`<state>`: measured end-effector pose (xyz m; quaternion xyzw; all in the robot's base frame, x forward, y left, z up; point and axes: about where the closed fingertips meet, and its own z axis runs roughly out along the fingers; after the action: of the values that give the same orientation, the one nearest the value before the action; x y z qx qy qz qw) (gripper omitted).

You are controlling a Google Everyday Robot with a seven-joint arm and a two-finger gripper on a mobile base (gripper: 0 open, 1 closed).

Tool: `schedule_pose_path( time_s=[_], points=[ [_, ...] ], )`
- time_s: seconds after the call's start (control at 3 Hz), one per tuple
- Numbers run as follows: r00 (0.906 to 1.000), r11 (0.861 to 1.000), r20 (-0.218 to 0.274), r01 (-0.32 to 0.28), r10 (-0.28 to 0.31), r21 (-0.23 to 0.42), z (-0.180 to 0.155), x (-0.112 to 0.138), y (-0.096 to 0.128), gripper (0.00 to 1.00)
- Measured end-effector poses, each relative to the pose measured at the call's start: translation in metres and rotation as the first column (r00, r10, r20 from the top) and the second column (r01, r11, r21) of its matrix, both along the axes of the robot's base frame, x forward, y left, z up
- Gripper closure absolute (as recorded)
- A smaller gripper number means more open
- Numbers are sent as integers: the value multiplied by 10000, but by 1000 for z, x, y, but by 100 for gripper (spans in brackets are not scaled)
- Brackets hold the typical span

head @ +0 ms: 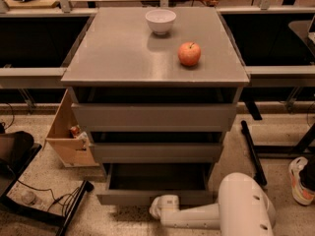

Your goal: Close bottom drawer

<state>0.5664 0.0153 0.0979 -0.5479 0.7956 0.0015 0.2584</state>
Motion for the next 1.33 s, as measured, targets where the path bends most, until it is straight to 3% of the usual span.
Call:
schedule_pose_path(
  time_s=[0.33,1.33],
  points=[
    [10000,10000,0,-1,1,0,0,-2,0,100],
    [9921,9994,1243,233,-198,-274,17,54,-11,100]
  ],
)
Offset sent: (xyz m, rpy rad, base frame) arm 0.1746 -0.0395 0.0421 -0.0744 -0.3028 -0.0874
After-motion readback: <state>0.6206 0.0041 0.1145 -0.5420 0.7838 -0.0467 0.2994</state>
